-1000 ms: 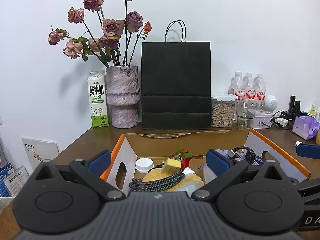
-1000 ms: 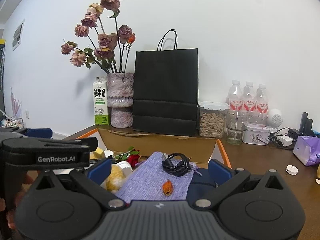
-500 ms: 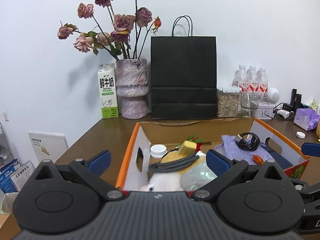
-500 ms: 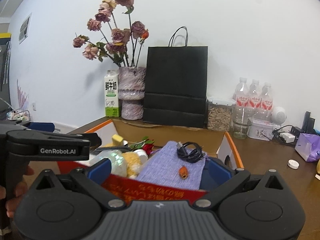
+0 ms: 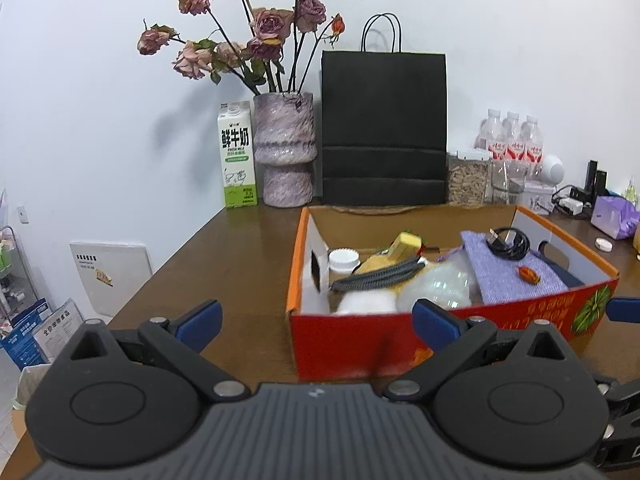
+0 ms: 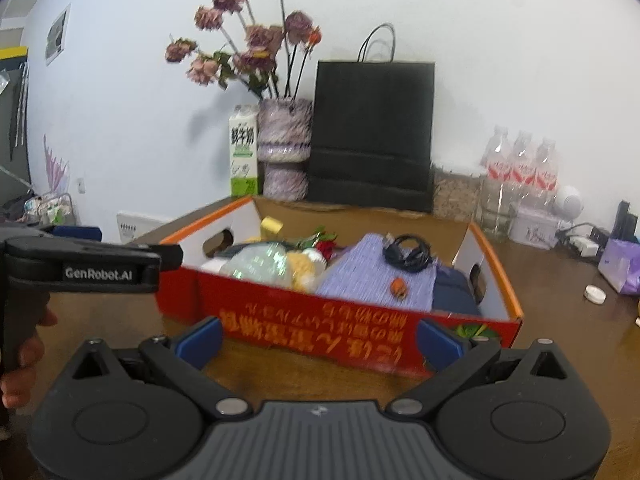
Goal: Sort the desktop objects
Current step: 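Withdraw both grippers from the box toward the table, then grasp the white bottle cap on the table with the right gripper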
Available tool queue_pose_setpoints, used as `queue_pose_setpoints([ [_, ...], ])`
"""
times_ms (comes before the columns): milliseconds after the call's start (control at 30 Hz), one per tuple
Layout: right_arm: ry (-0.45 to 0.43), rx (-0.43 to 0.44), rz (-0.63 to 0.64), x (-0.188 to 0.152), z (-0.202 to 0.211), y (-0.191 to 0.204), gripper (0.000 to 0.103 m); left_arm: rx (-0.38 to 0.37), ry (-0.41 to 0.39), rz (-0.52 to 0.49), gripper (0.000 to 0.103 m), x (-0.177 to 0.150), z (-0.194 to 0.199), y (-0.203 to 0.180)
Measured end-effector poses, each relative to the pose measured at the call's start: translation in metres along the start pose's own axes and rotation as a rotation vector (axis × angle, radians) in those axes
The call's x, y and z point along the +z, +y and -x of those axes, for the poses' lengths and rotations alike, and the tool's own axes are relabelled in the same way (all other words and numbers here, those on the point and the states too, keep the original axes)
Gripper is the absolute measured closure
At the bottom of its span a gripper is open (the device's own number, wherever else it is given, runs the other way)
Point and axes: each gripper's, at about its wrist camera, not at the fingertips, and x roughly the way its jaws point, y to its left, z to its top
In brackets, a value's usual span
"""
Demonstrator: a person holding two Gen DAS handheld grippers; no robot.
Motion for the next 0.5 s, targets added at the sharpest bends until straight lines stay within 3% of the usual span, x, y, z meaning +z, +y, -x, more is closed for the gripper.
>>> queue_pose_setpoints([
  [133,0.054,0.025,0.016,-0.008,-0.008,0.010,0.002,0.008,0.018,-0.009,0.000,-0.009,0.002,0.007],
  [500,0.183,0.120,0.073,-0.023,-0.031,0.048,0.028,0.008,0.077,0.005,0.000,-0.029,0.002,0.024],
])
